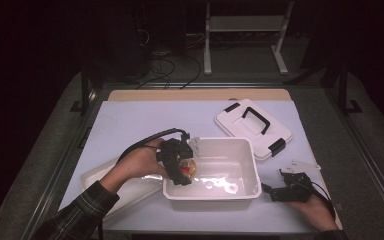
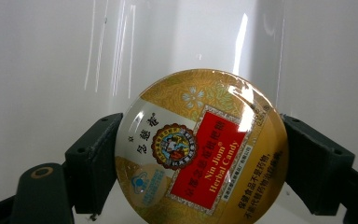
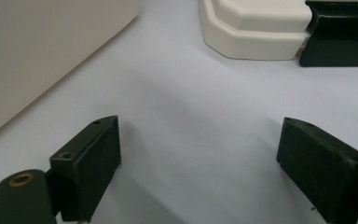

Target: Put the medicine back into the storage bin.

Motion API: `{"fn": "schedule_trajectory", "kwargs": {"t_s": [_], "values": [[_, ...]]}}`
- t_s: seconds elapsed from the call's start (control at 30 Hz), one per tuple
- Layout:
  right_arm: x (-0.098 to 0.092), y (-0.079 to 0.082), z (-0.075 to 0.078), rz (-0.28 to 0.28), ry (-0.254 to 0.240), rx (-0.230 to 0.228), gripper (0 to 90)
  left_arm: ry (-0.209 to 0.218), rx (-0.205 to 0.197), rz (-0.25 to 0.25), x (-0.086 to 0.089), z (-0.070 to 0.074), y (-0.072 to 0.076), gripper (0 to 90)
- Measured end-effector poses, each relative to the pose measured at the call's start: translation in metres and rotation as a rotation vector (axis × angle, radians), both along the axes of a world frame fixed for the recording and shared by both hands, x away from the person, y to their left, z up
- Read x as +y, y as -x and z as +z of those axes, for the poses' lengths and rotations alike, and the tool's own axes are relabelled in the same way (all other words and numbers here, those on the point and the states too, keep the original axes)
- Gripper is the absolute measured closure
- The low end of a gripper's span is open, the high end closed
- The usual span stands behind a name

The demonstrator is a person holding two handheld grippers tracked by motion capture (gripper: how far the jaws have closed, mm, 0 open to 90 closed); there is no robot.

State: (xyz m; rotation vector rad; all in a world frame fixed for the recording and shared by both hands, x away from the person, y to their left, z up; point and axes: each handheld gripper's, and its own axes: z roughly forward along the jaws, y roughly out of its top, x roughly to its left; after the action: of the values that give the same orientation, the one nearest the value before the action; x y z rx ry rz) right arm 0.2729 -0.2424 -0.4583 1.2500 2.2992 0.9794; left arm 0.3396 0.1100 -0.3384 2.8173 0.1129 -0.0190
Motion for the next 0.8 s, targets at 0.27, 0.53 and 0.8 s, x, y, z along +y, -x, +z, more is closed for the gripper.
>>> {"fn": "schedule_trajectory", "kwargs": {"t_s": [0.27,0.53,0.8], "values": [[0.0,0.0,0.0,0.0,0.0,0.0,12.8,0.014,0.01,0.005,0.0,0.0,0.0,18.8],[0.0,0.0,0.0,0.001,0.001,0.0,12.9,0.028,0.012,0.008,0.003,0.004,0.0,18.7],[0.0,0.0,0.0,0.001,0.002,-0.001,12.9,0.079,-0.006,0.037,0.013,0.027,0.0,18.9]]}}
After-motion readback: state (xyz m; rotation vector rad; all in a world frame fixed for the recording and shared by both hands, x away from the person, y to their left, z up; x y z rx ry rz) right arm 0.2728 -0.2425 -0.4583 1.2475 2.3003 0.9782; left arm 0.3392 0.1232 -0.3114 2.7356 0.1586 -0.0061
